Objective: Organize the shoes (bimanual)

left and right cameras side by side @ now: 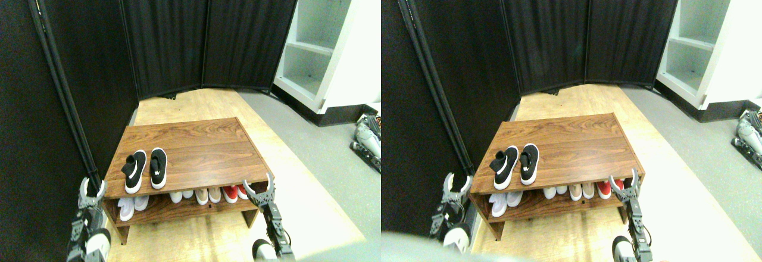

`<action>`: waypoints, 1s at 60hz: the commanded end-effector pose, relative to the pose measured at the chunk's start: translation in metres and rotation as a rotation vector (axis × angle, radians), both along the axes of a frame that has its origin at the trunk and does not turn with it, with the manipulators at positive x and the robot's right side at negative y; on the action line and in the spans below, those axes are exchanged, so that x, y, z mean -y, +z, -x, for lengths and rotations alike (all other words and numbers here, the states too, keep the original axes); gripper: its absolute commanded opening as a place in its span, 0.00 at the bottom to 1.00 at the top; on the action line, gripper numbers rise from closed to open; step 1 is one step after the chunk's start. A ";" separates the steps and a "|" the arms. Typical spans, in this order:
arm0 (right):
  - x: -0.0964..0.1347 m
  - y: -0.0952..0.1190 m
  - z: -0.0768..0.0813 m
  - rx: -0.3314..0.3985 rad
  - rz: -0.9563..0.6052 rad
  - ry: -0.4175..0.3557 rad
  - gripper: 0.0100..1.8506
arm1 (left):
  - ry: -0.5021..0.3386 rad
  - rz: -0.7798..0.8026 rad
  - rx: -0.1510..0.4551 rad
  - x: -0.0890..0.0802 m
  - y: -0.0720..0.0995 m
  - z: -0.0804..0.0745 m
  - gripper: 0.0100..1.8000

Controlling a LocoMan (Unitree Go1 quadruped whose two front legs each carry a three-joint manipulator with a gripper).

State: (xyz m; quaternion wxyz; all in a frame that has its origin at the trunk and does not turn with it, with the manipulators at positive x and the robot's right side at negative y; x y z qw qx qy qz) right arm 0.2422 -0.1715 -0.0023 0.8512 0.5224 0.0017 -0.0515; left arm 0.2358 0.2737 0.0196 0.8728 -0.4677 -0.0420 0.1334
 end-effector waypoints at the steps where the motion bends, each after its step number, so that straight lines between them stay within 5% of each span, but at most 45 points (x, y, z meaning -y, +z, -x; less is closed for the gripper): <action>1: -0.002 0.006 -0.002 0.044 0.013 0.001 0.33 | 0.019 -0.014 0.035 -0.011 0.004 -0.025 0.00; 13: -0.002 0.007 -0.002 0.049 0.023 0.013 0.33 | 0.019 -0.080 -0.073 -0.024 -0.027 -0.071 0.00; 23: 0.000 0.009 -0.003 0.054 0.013 0.006 0.33 | 0.030 -0.112 -0.166 -0.012 -0.044 -0.095 0.00; 34: 0.002 0.009 -0.003 0.051 0.016 0.000 0.33 | 0.062 -0.065 -0.183 0.000 -0.064 -0.102 0.00; 60: 0.004 0.010 -0.007 0.073 0.039 -0.008 0.33 | 0.021 0.020 -0.180 0.031 -0.062 -0.100 0.00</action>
